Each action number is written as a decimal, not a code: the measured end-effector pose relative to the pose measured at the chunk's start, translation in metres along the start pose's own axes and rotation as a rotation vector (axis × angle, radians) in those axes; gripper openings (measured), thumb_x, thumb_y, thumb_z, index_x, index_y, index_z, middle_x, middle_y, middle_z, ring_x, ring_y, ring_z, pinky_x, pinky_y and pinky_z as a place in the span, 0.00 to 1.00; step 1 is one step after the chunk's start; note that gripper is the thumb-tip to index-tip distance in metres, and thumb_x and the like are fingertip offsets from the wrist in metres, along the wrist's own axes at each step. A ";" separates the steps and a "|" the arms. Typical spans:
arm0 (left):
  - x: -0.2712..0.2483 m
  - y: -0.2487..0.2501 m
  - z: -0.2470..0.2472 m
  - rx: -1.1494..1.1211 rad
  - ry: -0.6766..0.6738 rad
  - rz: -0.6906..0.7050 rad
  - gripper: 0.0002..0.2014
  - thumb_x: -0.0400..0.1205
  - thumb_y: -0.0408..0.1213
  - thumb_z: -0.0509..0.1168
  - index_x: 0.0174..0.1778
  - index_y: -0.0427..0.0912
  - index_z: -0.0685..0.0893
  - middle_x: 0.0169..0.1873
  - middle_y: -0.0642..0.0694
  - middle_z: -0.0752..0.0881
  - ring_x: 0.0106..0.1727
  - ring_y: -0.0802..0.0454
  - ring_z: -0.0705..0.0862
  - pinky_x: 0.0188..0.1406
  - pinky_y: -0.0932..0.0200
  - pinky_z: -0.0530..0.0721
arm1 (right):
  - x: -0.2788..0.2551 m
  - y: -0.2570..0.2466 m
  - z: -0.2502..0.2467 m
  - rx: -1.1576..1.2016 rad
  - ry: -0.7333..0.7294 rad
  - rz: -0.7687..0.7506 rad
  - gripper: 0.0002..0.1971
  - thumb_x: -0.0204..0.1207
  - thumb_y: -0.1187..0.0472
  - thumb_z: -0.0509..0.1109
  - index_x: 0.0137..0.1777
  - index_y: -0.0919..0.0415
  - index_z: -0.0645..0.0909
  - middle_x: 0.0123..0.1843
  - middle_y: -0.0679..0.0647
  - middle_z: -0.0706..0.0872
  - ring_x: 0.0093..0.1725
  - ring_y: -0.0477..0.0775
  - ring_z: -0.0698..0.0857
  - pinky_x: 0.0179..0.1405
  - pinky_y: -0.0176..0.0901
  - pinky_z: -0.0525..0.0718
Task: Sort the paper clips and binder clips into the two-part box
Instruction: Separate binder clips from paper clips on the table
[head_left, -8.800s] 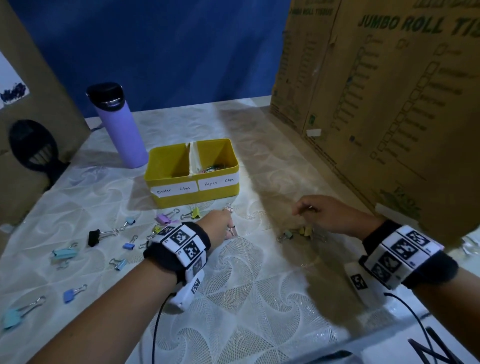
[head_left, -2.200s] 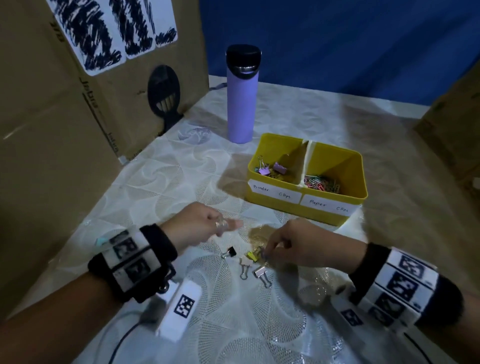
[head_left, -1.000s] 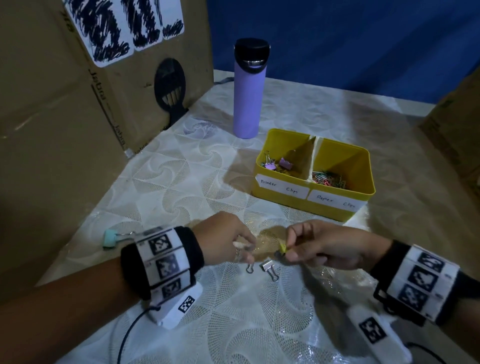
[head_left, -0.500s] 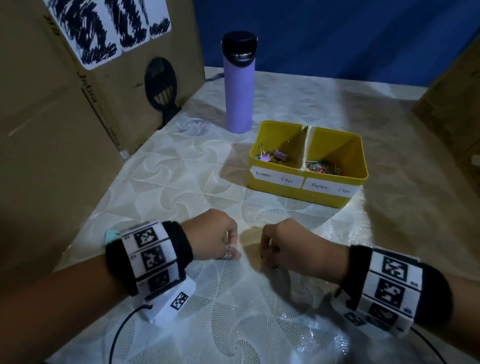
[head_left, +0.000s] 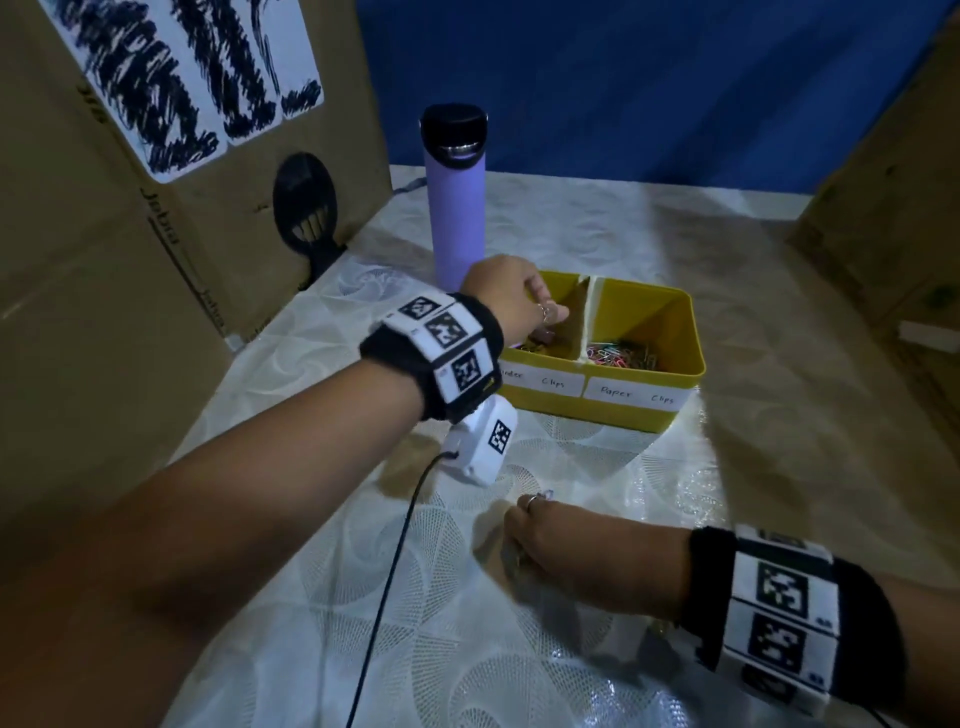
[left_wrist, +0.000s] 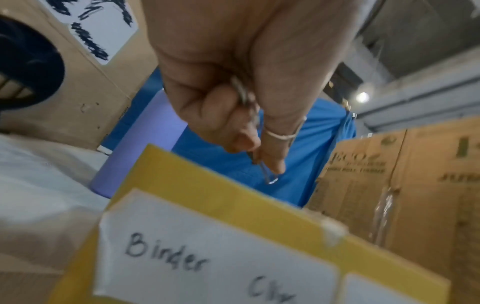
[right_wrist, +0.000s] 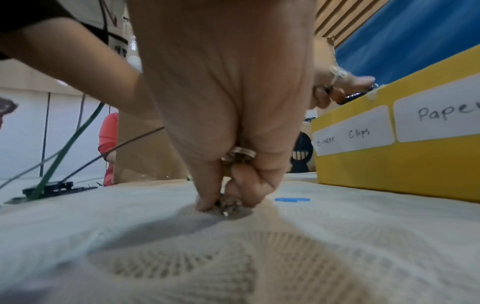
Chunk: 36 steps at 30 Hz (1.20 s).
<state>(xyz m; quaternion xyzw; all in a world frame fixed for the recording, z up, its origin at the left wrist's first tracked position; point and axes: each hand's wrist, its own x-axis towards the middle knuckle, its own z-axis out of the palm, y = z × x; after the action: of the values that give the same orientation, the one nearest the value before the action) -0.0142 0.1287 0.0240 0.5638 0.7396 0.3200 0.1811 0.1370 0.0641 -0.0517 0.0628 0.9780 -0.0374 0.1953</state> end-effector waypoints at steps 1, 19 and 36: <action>0.005 0.000 0.005 0.033 -0.028 -0.020 0.08 0.74 0.46 0.72 0.36 0.46 0.83 0.31 0.53 0.82 0.37 0.55 0.79 0.35 0.63 0.76 | -0.002 0.000 -0.003 -0.061 -0.012 -0.038 0.15 0.79 0.71 0.53 0.58 0.73 0.78 0.57 0.69 0.81 0.56 0.65 0.79 0.56 0.49 0.65; -0.161 -0.147 -0.106 0.186 -0.079 -0.344 0.13 0.81 0.27 0.62 0.57 0.45 0.84 0.60 0.42 0.82 0.53 0.42 0.82 0.52 0.59 0.74 | 0.017 0.062 -0.093 0.157 0.610 0.242 0.10 0.75 0.72 0.64 0.55 0.75 0.77 0.55 0.73 0.81 0.56 0.68 0.81 0.53 0.44 0.70; -0.173 -0.149 -0.034 0.653 -0.262 -0.467 0.18 0.83 0.41 0.60 0.69 0.42 0.75 0.63 0.35 0.76 0.66 0.36 0.75 0.66 0.50 0.76 | 0.042 0.082 -0.087 0.166 0.658 0.356 0.11 0.74 0.62 0.69 0.53 0.67 0.83 0.49 0.67 0.86 0.48 0.64 0.81 0.48 0.47 0.75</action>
<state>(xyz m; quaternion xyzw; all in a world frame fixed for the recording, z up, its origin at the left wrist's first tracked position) -0.0915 -0.0686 -0.0683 0.4448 0.8807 -0.0551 0.1532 0.0772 0.1583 0.0082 0.2559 0.9558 -0.0600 -0.1316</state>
